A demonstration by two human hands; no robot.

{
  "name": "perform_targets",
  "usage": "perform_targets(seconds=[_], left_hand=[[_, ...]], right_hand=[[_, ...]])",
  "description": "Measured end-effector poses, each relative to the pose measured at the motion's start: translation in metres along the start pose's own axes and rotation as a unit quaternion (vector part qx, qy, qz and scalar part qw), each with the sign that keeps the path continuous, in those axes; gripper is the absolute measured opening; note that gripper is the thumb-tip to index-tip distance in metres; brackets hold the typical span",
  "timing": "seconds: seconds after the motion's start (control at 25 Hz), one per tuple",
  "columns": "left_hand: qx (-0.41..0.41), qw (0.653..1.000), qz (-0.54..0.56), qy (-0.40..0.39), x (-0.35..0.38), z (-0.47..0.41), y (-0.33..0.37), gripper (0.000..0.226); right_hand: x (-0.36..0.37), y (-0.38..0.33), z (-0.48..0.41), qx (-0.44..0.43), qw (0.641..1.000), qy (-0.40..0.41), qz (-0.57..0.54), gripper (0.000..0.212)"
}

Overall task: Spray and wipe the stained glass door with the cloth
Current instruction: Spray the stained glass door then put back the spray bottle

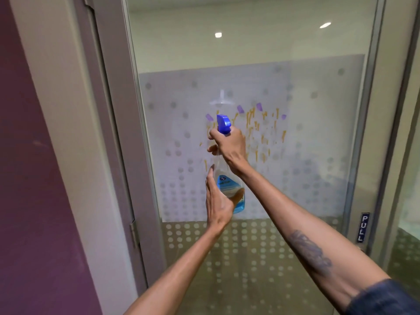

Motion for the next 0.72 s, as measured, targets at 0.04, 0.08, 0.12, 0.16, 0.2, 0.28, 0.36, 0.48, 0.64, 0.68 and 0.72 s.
perform_targets(seconds=[0.04, 0.08, 0.12, 0.16, 0.2, 0.28, 0.36, 0.48, 0.64, 0.68, 0.72], left_hand=[[0.001, 1.0, -0.008, 0.001, -0.002, -0.001, -0.003, 0.108], [0.003, 1.0, -0.014, 0.001, -0.004, -0.001, -0.005, 0.108], [0.005, 1.0, -0.017, 0.0, -0.004, -0.002, -0.006, 0.109], [0.004, 1.0, -0.018, -0.001, -0.005, -0.002, -0.007, 0.108], [0.002, 1.0, -0.016, -0.003, -0.004, -0.002, -0.008, 0.107], [-0.006, 1.0, -0.009, -0.008, -0.002, -0.001, -0.009, 0.106], [-0.005, 1.0, -0.001, -0.016, 0.004, -0.001, -0.006, 0.104], [0.002, 1.0, 0.008, -0.027, 0.017, -0.005, 0.006, 0.1], [0.017, 0.999, 0.028, -0.043, 0.037, -0.011, 0.027, 0.099], [0.019, 0.998, 0.032, -0.047, 0.042, -0.011, 0.031, 0.1], [0.021, 0.998, 0.035, -0.05, 0.046, -0.011, 0.034, 0.101]], right_hand=[[0.004, 0.001, 0.0, -0.007, 1.0, 0.007, 0.012, 0.02], [0.006, 0.002, 0.0, -0.017, 0.999, 0.019, 0.028, 0.02], [0.007, 0.003, 0.001, -0.024, 0.998, 0.03, 0.046, 0.022], [0.007, 0.004, 0.001, -0.027, 0.997, 0.036, 0.056, 0.024], [0.007, 0.005, 0.001, -0.025, 0.997, 0.04, 0.054, 0.025], [0.003, 0.008, 0.0, -0.015, 0.999, 0.042, 0.03, 0.024], [-0.006, 0.008, -0.001, -0.013, 0.999, 0.047, 0.02, 0.026], [-0.025, 0.001, -0.005, -0.026, 0.996, 0.078, 0.032, 0.025], [-0.049, -0.014, -0.012, -0.042, 0.99, 0.124, 0.052, 0.027], [-0.054, -0.017, -0.012, -0.041, 0.989, 0.13, 0.06, 0.027], [-0.059, -0.018, -0.013, -0.038, 0.988, 0.132, 0.063, 0.027]])
Point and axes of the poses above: each hand's wrist, its own z-axis away from the middle knuckle, its own x-axis out of the palm, y = z × x, the point moved 3 cm from there along -z, towards the middle knuckle, and after that the axes turned 8 degrees about x, right-handed, at the moved point
